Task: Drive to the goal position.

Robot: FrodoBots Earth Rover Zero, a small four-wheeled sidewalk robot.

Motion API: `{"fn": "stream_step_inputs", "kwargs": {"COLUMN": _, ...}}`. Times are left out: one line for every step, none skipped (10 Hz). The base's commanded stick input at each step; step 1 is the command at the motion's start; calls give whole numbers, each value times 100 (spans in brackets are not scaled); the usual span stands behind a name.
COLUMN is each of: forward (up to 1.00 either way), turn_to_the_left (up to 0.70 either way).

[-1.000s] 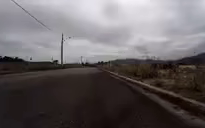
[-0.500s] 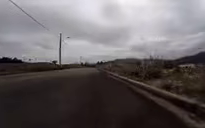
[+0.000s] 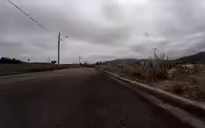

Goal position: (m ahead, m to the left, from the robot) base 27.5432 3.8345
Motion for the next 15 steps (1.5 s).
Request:
{"fn": "stream_step_inputs", "kwargs": {"forward": 70, "turn_to_the_left": 0}}
{"fn": "stream_step_inputs", "kwargs": {"forward": 70, "turn_to_the_left": 0}}
{"fn": "stream_step_inputs", "kwargs": {"forward": 70, "turn_to_the_left": 0}}
{"fn": "stream_step_inputs", "kwargs": {"forward": 70, "turn_to_the_left": 0}}
{"fn": "stream_step_inputs", "kwargs": {"forward": 70, "turn_to_the_left": 0}}
{"fn": "stream_step_inputs", "kwargs": {"forward": 70, "turn_to_the_left": 0}}
{"fn": "stream_step_inputs", "kwargs": {"forward": 70, "turn_to_the_left": 0}}
{"fn": "stream_step_inputs", "kwargs": {"forward": 70, "turn_to_the_left": 0}}
{"fn": "stream_step_inputs", "kwargs": {"forward": 70, "turn_to_the_left": 0}}
{"fn": "stream_step_inputs", "kwargs": {"forward": 70, "turn_to_the_left": 0}}
{"fn": "stream_step_inputs", "kwargs": {"forward": 70, "turn_to_the_left": 0}}
{"fn": "stream_step_inputs", "kwargs": {"forward": 70, "turn_to_the_left": 0}}
{"fn": "stream_step_inputs", "kwargs": {"forward": 70, "turn_to_the_left": 0}}
{"fn": "stream_step_inputs", "kwargs": {"forward": 70, "turn_to_the_left": 0}}
{"fn": "stream_step_inputs", "kwargs": {"forward": 70, "turn_to_the_left": 0}}
